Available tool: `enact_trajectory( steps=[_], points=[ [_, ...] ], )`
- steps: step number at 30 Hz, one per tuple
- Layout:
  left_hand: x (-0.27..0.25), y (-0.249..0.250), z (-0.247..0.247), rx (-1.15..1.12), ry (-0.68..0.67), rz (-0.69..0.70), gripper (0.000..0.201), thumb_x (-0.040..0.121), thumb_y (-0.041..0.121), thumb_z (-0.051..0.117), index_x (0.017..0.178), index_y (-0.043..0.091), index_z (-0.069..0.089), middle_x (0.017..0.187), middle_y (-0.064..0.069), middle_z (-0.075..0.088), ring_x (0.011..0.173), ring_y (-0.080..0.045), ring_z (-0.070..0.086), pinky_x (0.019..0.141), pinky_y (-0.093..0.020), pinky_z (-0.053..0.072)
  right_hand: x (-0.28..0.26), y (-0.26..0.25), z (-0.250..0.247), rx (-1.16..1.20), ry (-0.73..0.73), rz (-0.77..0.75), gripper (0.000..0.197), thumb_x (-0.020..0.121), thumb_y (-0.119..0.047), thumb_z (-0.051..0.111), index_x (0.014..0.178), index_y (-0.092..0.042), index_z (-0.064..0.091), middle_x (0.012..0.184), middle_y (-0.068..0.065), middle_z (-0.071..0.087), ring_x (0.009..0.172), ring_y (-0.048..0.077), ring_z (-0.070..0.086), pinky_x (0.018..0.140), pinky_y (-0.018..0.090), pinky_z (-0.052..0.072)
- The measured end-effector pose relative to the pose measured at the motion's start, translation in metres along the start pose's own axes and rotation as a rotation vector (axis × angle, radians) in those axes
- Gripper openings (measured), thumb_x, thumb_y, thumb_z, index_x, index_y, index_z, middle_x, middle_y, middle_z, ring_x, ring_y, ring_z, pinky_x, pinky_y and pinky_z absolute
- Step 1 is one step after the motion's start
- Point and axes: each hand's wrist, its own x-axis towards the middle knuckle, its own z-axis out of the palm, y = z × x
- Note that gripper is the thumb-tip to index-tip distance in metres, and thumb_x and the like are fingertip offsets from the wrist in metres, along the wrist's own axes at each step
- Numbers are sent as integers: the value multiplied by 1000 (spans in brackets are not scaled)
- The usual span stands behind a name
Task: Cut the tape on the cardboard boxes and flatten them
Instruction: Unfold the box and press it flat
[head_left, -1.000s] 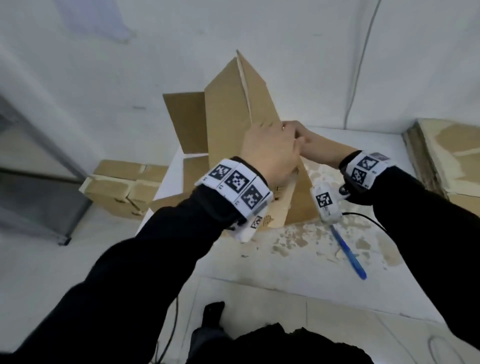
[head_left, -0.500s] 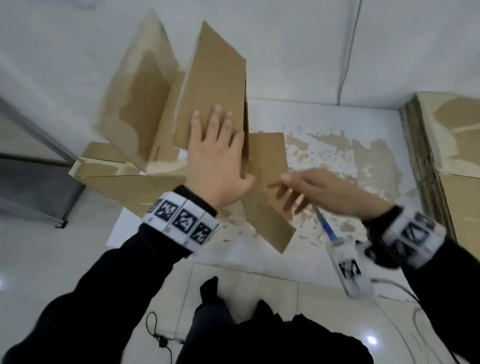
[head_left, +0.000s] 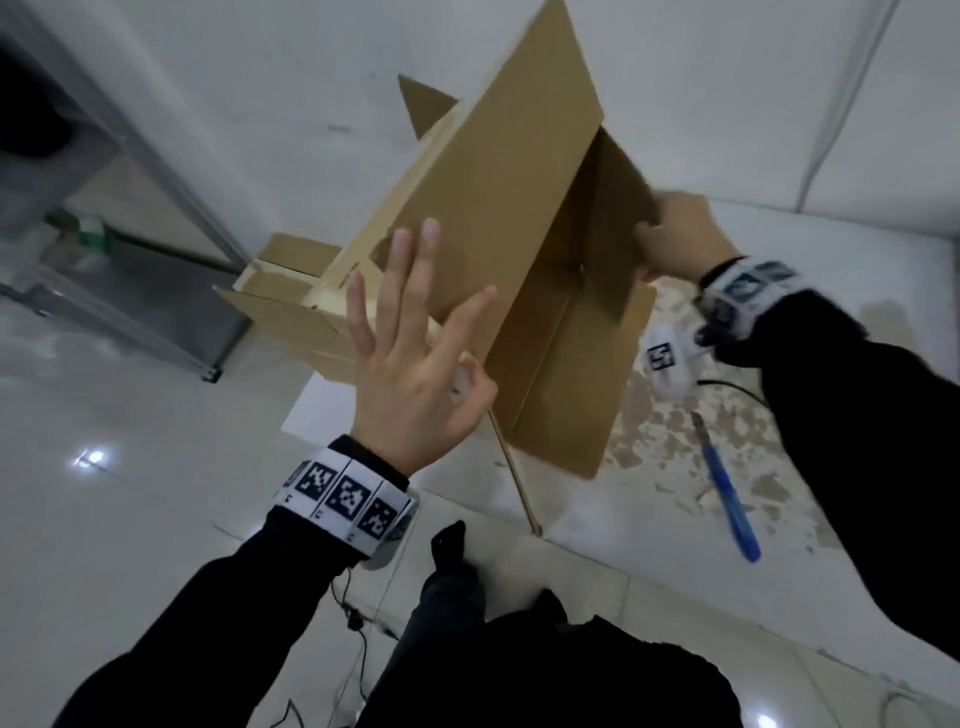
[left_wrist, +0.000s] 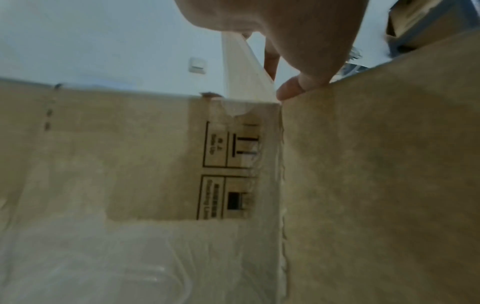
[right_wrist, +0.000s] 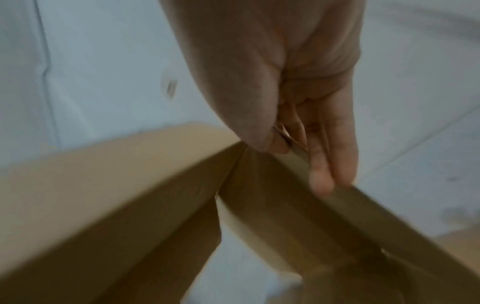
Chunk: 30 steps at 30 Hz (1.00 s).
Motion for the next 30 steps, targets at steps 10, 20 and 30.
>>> enact_trajectory(
  steps=[10, 20, 30],
  points=[
    [13, 0, 37, -82, -29, 0, 50, 72, 23, 56, 121, 16, 62, 148, -27, 31, 141, -41, 13, 112, -59, 7, -106, 13, -1, 528, 422, -14, 62, 93, -30, 51, 145, -7, 27, 147, 11, 36, 125, 18, 48, 95, 17, 43],
    [56, -1, 121, -77, -471, 239, 75, 91, 69, 18, 150, 23, 28, 160, -15, 5, 146, -32, -4, 114, -58, -1, -174, -10, 123, 841, 294, 293, 27, 91, -16, 54, 117, -23, 54, 114, 4, 65, 105, 20, 63, 89, 49, 52],
    [36, -9, 222, 23, -1064, 457, 109, 71, 89, 30, 153, 26, -5, 154, -4, -32, 141, -22, -31, 113, -64, -2, -112, 43, 115, 555, 211, 664, 42, 90, -13, 58, 130, -6, 47, 121, 15, 60, 111, 30, 57, 96, 44, 47]
  ],
)
